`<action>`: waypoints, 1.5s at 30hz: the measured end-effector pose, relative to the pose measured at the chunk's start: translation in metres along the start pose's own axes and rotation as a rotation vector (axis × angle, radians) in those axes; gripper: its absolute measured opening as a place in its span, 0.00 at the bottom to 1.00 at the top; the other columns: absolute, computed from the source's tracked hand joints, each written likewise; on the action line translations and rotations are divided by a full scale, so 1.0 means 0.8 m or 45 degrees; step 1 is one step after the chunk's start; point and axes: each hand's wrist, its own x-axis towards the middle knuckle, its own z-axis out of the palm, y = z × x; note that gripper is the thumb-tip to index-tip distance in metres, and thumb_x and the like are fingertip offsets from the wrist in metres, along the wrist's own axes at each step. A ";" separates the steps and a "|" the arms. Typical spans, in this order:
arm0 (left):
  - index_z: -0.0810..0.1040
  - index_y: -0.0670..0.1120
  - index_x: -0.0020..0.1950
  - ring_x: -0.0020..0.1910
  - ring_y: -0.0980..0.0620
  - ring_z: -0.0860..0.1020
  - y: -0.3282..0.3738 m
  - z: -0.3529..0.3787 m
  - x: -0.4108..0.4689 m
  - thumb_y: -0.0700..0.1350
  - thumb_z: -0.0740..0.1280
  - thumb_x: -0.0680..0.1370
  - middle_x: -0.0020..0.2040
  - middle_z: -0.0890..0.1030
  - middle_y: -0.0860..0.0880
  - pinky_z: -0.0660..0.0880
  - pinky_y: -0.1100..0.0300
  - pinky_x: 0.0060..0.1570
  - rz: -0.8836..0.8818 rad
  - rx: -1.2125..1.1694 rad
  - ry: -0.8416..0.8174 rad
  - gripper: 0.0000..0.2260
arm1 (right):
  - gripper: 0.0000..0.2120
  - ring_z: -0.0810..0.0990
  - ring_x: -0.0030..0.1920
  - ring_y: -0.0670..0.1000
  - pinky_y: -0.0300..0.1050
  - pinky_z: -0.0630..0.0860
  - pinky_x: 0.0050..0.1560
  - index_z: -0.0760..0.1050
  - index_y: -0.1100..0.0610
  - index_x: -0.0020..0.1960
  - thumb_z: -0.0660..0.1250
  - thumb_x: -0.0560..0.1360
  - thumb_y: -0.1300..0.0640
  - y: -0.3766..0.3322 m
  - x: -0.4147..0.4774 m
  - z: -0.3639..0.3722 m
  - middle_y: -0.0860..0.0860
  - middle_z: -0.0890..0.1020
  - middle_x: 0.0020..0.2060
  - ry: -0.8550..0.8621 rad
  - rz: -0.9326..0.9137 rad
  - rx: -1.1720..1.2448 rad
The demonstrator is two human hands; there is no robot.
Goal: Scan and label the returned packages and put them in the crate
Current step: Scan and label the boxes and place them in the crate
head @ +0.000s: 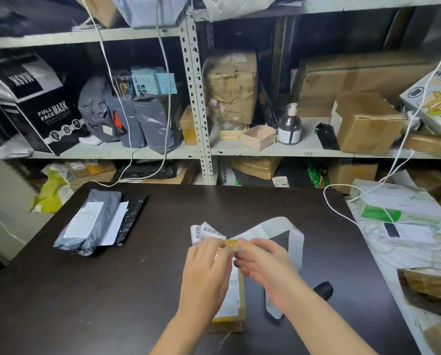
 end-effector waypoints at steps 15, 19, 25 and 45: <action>0.79 0.47 0.57 0.34 0.53 0.80 -0.026 -0.018 -0.033 0.40 0.74 0.76 0.37 0.84 0.43 0.76 0.63 0.36 -1.588 -1.340 -0.295 0.11 | 0.14 0.85 0.35 0.44 0.31 0.75 0.30 0.75 0.49 0.52 0.74 0.73 0.63 0.061 0.007 0.005 0.44 0.87 0.36 0.100 -0.133 -0.470; 0.82 0.50 0.47 0.32 0.55 0.77 -0.033 0.001 -0.048 0.38 0.72 0.75 0.33 0.81 0.50 0.74 0.66 0.33 -1.365 -0.995 -0.376 0.07 | 0.11 0.83 0.29 0.43 0.30 0.71 0.25 0.74 0.53 0.48 0.74 0.72 0.63 0.090 0.018 0.006 0.45 0.86 0.32 0.204 -0.204 -0.605; 0.80 0.49 0.48 0.40 0.56 0.76 -0.041 0.029 -0.069 0.40 0.67 0.78 0.41 0.78 0.56 0.70 0.68 0.37 -0.827 -0.419 -0.663 0.05 | 0.11 0.83 0.38 0.48 0.45 0.80 0.38 0.71 0.51 0.41 0.73 0.74 0.59 0.125 0.033 0.021 0.45 0.82 0.34 0.382 -0.325 -1.060; 0.79 0.56 0.65 0.53 0.58 0.80 -0.055 0.006 -0.123 0.53 0.67 0.80 0.57 0.82 0.55 0.79 0.59 0.53 -1.330 -0.907 -0.772 0.14 | 0.11 0.84 0.51 0.44 0.49 0.83 0.51 0.80 0.46 0.61 0.66 0.81 0.56 0.152 0.028 0.006 0.41 0.84 0.52 0.146 -0.236 -0.922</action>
